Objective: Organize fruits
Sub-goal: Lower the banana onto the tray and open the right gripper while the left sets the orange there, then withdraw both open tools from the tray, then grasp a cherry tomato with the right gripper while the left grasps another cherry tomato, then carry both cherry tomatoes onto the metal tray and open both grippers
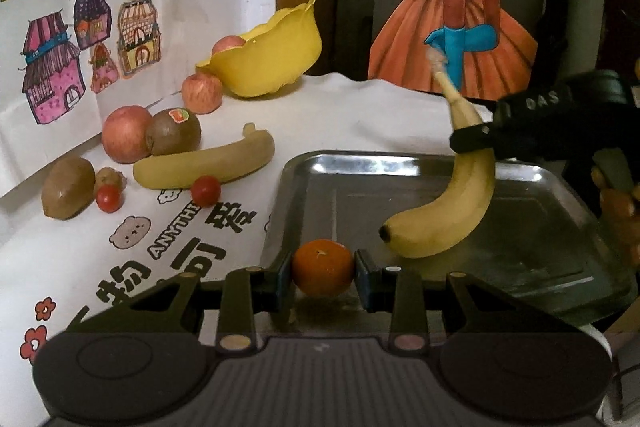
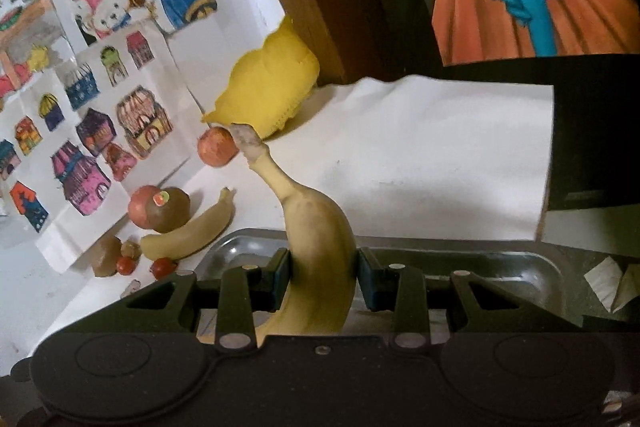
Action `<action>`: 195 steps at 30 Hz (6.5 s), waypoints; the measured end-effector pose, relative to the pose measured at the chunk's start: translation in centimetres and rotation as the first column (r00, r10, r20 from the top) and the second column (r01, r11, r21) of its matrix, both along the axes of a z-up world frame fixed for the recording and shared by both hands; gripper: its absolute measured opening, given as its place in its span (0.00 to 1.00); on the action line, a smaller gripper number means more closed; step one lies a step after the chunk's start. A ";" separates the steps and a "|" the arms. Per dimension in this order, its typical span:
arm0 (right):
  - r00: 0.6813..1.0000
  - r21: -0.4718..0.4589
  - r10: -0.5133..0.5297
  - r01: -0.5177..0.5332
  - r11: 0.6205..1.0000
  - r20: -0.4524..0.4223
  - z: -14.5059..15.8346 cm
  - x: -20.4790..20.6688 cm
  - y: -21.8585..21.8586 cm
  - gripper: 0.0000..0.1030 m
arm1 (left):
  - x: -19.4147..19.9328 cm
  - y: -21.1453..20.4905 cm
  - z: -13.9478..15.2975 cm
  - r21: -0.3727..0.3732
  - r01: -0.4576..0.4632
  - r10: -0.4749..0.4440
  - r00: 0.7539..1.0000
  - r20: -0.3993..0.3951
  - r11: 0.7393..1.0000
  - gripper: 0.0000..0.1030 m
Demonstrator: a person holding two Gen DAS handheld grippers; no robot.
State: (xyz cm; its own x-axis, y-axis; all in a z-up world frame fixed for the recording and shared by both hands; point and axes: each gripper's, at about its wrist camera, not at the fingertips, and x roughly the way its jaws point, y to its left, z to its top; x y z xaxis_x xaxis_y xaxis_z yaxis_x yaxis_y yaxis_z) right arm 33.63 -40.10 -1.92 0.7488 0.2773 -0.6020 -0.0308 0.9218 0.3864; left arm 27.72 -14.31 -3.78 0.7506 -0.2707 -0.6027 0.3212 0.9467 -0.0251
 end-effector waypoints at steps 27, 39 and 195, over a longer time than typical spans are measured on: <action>0.998 -0.184 0.030 -0.021 0.983 0.048 0.2 -0.2 3.8 0.62 | -1.4 0.1 0.7 -0.004 0.006 -0.006 0.999 0.032 1.000 0.62; 0.964 -0.292 0.079 -0.002 0.956 0.252 4.2 -10.9 6.5 0.96 | -7.3 4.1 4.0 -0.066 -0.065 0.073 0.989 0.128 0.996 0.95; 0.957 -0.343 0.250 -0.187 0.921 0.149 4.6 -7.8 9.9 0.27 | 0.4 4.3 3.9 -0.018 0.171 -0.168 0.981 0.097 0.985 0.25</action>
State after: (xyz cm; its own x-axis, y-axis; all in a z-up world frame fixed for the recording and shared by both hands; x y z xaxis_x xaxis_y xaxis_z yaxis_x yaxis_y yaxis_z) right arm 25.82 -30.22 2.64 0.7988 0.2618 -0.5416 -0.2881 0.9569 0.0375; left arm 28.13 -10.02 0.13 0.7459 -0.4136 -0.5221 0.4789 0.8778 -0.0112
